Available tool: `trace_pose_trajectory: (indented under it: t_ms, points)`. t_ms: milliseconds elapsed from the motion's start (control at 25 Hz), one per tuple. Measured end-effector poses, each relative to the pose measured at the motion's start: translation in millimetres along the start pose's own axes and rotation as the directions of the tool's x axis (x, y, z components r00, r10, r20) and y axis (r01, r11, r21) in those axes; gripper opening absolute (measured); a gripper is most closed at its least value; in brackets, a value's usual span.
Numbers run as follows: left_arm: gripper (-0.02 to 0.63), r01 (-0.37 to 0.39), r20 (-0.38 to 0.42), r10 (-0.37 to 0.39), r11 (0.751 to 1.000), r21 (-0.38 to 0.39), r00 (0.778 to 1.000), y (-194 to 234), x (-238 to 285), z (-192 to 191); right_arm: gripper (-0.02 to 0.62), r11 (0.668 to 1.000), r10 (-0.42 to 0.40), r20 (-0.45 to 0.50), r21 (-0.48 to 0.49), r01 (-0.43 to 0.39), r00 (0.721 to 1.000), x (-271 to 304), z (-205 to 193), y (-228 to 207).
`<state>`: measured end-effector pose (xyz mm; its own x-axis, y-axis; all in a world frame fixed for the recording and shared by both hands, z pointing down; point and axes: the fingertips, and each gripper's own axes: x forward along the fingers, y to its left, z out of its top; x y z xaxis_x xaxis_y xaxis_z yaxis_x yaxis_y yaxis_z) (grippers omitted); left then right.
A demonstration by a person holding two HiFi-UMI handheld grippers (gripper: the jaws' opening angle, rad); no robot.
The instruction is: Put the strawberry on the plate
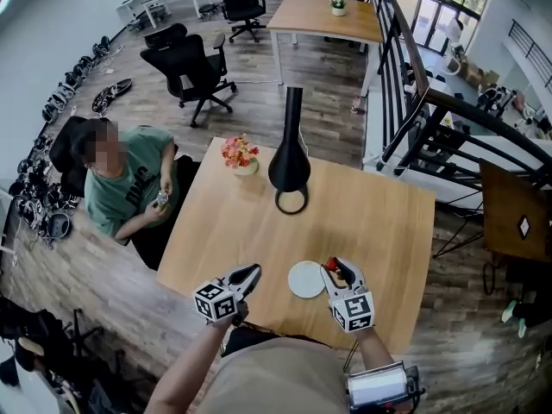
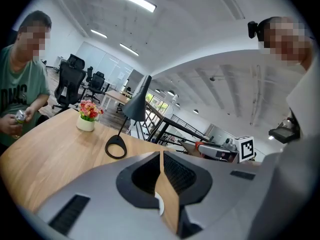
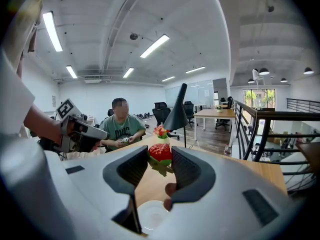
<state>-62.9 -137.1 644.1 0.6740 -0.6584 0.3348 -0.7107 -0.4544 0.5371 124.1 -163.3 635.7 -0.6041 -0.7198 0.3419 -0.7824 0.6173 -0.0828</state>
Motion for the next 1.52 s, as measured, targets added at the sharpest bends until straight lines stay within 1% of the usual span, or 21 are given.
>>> trace_pose_trajectory:
  t_ms: [160, 360, 640, 760, 840, 1000, 1160, 1280, 1360, 1440, 1520]
  points:
    - [0.006, -0.011, -0.027, 0.011, 1.000, 0.000, 1.000, 6.4, 3.5, -11.5, 0.152, 1.000, 0.012, -0.040, 0.004, -0.012, 0.999, 9.6, -18.0, 0.9]
    - [0.006, -0.030, -0.065, 0.030, 1.000, 0.004, 0.997, 13.5, 8.4, -27.4, 0.152, 1.000, 0.015, -0.108, 0.015, -0.013, 0.994, 21.2, -50.0, -0.8]
    - [0.008, -0.046, -0.098, 0.047, 0.999, 0.004, 0.994, 19.2, 8.0, -48.3, 0.151, 0.997, 0.016, -0.179, 0.075, -0.003, 0.984, 31.2, -89.8, -0.8]
    - [0.008, -0.059, -0.110, 0.059, 0.998, 0.002, 0.992, 23.3, 4.6, -57.4, 0.150, 0.995, 0.039, -0.214, 0.100, -0.018, 0.976, 36.7, -107.6, 4.0]
    - [0.008, -0.072, -0.121, 0.072, 0.997, 0.006, 0.990, 26.7, 3.2, -63.0, 0.150, 0.994, 0.064, -0.242, 0.097, -0.041, 0.968, 41.4, -121.1, 8.7]
    - [0.009, -0.082, -0.134, 0.083, 0.997, 0.010, 0.988, 31.4, 3.8, -68.4, 0.150, 0.994, 0.103, -0.316, 0.076, -0.083, 0.943, 53.2, -154.8, 16.7]
    - [0.021, -0.087, -0.132, 0.087, 0.996, 0.011, 0.987, 33.9, 1.6, -69.4, 0.150, 0.995, 0.099, -0.393, 0.068, -0.078, 0.914, 65.5, -192.2, 23.5]
    - [0.021, -0.098, -0.146, 0.100, 0.995, 0.022, 0.984, 37.2, -0.2, -72.6, 0.150, 0.995, 0.091, -0.436, 0.074, -0.065, 0.895, 75.0, -216.6, 24.4]
    - [0.021, -0.104, -0.158, 0.107, 0.994, 0.028, 0.982, 39.5, -2.7, -75.8, 0.150, 0.995, 0.096, -0.487, 0.080, -0.064, 0.868, 78.6, -232.7, 27.0]
    - [0.021, -0.115, -0.172, 0.118, 0.993, 0.029, 0.978, 42.8, -6.7, -80.4, 0.150, 0.995, 0.098, -0.537, 0.066, -0.074, 0.838, 81.1, -243.3, 30.0]
    - [0.021, -0.129, -0.188, 0.132, 0.991, 0.028, 0.973, 46.0, -10.2, -85.7, 0.150, 0.995, 0.097, -0.571, 0.053, -0.081, 0.815, 85.8, -257.5, 30.5]
